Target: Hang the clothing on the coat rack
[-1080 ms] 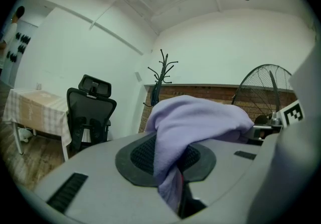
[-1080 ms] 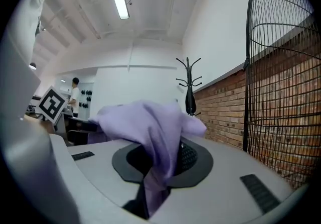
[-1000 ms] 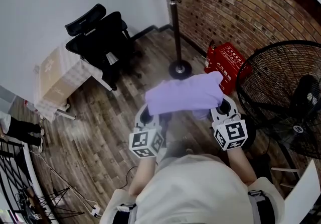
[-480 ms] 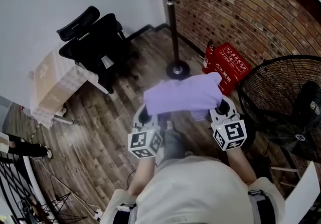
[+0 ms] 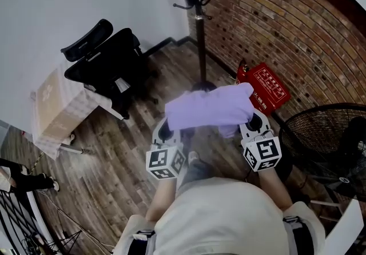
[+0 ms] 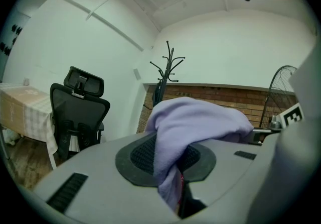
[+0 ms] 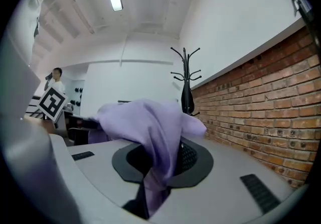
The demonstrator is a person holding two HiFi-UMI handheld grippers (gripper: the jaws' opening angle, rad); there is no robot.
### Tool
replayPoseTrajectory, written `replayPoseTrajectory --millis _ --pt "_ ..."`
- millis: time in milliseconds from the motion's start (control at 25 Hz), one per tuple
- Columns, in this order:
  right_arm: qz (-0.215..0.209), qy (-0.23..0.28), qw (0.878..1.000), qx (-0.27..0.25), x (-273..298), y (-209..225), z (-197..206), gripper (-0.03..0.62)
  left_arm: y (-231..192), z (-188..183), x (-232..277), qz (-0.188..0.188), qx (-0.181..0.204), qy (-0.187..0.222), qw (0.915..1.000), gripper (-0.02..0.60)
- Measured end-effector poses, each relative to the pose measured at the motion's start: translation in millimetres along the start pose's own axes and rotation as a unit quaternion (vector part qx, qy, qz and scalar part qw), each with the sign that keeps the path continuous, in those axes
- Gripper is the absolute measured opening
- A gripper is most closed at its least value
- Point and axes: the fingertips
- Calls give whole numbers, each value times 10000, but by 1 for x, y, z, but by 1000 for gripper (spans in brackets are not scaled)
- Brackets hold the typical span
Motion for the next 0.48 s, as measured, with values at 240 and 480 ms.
replayPoseTrajectory --millis 240,480 --pt "133 33 9999 -10 55 -3 -14 55 -38 -24 41 136 -4 8 9999 58" --pt "276 56 9996 -31 102 -8 -22 55 -74 -40 77 301 7 -27 9995 58"
Point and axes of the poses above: the fingertips, and each gripper's own axes: x forward along the fingers, y to its right, z out of its underside, and after that the axes turned 10 degrees about z, right-handed
